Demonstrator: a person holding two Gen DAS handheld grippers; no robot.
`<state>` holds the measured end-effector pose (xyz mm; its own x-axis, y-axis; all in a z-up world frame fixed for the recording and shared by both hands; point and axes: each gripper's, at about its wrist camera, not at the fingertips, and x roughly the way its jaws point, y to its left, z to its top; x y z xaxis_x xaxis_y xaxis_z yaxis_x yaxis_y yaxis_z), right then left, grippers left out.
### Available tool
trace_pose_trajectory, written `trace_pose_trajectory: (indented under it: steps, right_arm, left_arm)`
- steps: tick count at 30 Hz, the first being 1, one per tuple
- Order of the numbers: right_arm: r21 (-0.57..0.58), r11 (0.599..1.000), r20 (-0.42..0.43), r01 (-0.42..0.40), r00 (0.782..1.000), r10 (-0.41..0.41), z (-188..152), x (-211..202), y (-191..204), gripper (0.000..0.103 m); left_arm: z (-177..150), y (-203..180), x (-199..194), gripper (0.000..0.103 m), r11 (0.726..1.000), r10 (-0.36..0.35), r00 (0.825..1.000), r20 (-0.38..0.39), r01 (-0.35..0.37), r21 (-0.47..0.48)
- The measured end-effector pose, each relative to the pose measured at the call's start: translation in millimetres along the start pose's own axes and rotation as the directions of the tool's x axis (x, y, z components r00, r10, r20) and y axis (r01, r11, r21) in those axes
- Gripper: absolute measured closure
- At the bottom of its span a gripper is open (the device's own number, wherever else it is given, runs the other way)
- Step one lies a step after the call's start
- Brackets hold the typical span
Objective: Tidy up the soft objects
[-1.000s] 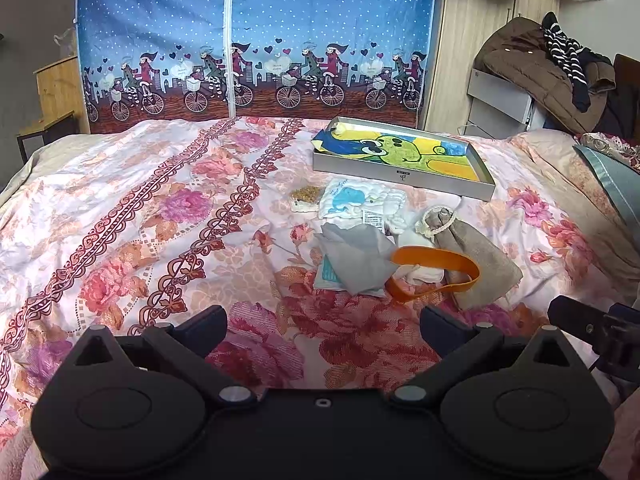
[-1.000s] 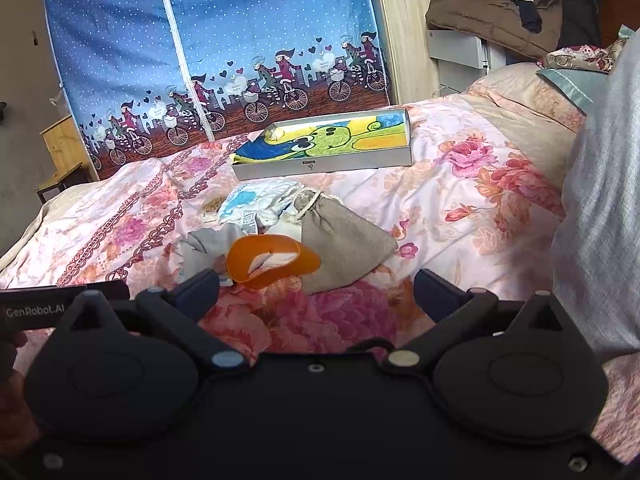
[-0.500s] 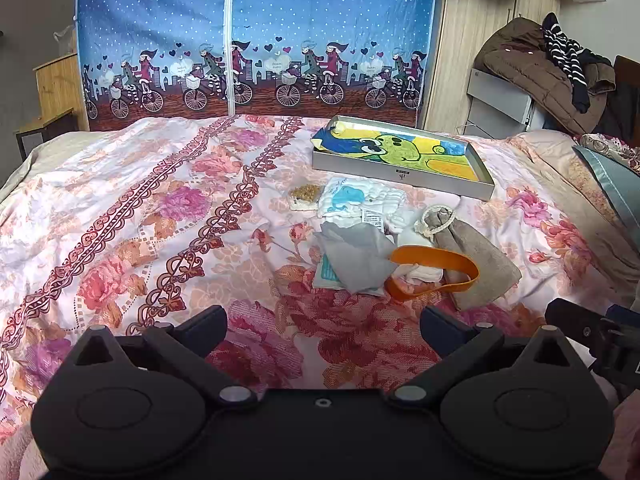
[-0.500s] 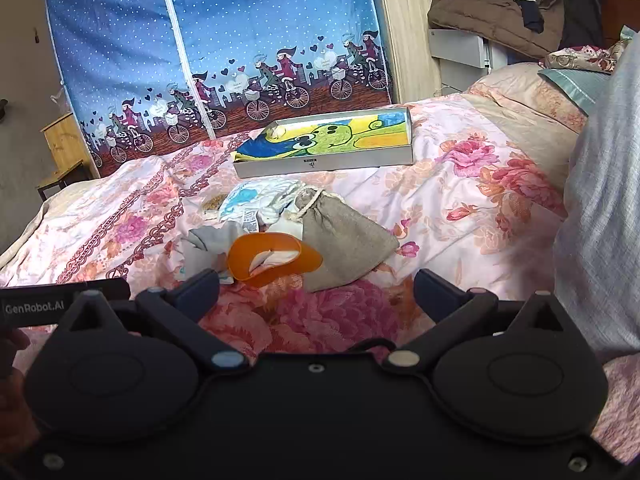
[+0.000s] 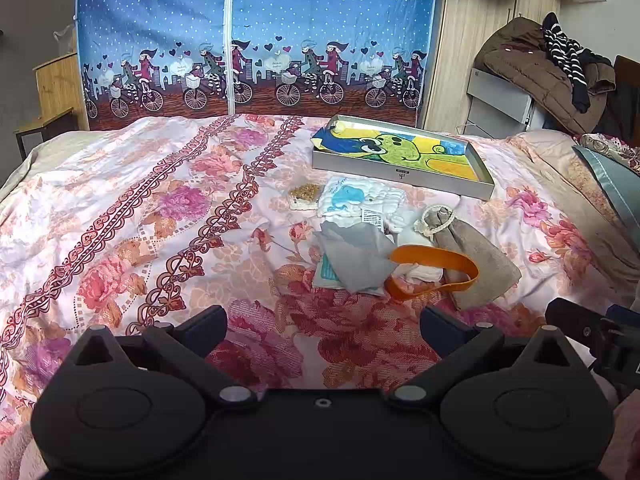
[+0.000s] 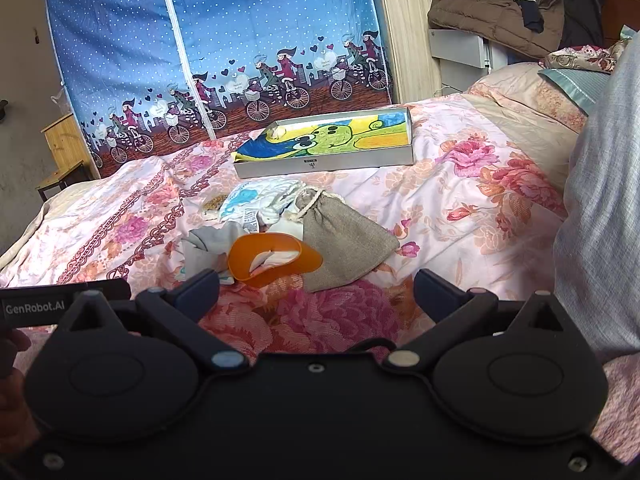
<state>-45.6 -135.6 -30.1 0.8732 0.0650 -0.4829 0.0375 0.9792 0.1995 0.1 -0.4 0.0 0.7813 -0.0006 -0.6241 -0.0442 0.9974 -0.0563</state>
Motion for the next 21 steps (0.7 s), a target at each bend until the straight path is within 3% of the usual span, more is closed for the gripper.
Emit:
trace_pose_trajectory:
  steps: [21]
  right_arm:
    - [0.001, 1.000, 0.000, -0.001, 1.000, 0.001, 0.2, 0.4, -0.4, 0.000]
  left_arm:
    - [0.8, -1.5, -0.8, 0.001, 1.000, -0.001, 1.000, -0.003, 0.001, -0.002]
